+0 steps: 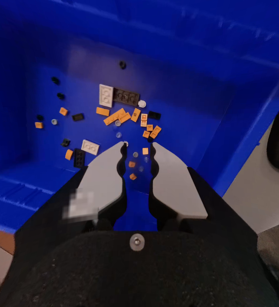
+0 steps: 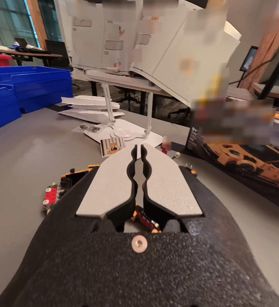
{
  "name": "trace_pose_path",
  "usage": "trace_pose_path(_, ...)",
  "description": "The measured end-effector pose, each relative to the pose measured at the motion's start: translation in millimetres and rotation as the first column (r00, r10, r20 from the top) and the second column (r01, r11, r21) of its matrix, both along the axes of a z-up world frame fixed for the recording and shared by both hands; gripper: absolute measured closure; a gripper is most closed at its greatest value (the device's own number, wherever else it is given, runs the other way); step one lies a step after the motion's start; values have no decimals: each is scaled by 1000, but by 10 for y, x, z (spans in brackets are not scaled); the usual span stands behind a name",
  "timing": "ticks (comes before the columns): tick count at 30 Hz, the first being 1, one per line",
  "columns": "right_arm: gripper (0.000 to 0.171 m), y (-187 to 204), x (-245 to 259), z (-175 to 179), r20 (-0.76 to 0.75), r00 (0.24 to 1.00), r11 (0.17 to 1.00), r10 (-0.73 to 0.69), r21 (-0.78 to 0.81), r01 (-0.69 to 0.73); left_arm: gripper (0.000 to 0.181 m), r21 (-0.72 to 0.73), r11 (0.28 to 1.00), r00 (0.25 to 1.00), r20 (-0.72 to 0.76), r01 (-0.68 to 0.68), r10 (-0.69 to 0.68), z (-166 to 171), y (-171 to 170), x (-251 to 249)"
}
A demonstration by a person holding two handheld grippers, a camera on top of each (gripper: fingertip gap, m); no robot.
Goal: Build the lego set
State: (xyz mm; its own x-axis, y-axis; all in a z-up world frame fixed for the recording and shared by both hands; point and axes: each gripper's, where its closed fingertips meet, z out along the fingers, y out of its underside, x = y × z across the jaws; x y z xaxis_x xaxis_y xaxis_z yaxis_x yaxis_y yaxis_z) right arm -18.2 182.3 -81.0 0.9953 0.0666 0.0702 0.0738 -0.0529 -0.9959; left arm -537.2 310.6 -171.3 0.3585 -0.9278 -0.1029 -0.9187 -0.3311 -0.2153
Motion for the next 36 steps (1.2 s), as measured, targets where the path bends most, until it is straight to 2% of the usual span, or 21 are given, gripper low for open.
trace_pose_path(5,167,-72,128,-58,-42,997,998,-63,-11,62,147,-131,990,994,-85,58,-69,-237,-103,-33)
trace_pose_path(10,167,-52,157,-150,-78,995,997,-64,-44,61,139,-152,985,984,-141,85,-107,-366,-133,-52)
trace_pose_path(15,168,-51,147,-165,-70,996,997,-61,-46,58,149,-168,980,980,-149,107,-132,-393,-146,-42)
trace_pose_path(17,168,-46,145,-183,-69,996,997,-61,-53,58,178,-108,986,971,-187,127,-146,-388,-63,-81)
trace_pose_path(20,168,-43,142,-196,-63,996,997,-63,-58,60,167,-94,989,983,-133,113,-125,-309,-21,-46)
trace_pose_path(23,168,-31,139,-217,-59,996,996,-64,-66,60,165,-7,996,993,-70,91,-92,-157,187,14)
trace_pose_path(27,168,-22,125,-245,-55,997,996,-60,-77,55,165,75,980,976,-128,186,-175,-158,482,-12)
trace_pose_path(33,168,-17,122,-271,-44,998,995,-55,-86,51,160,-65,946,930,-169,319,-325,-336,554,-68)
trace_pose_path(36,168,-10,118,-290,-42,998,995,-50,-93,46,163,-138,928,921,-137,347,-365,-381,502,-55)
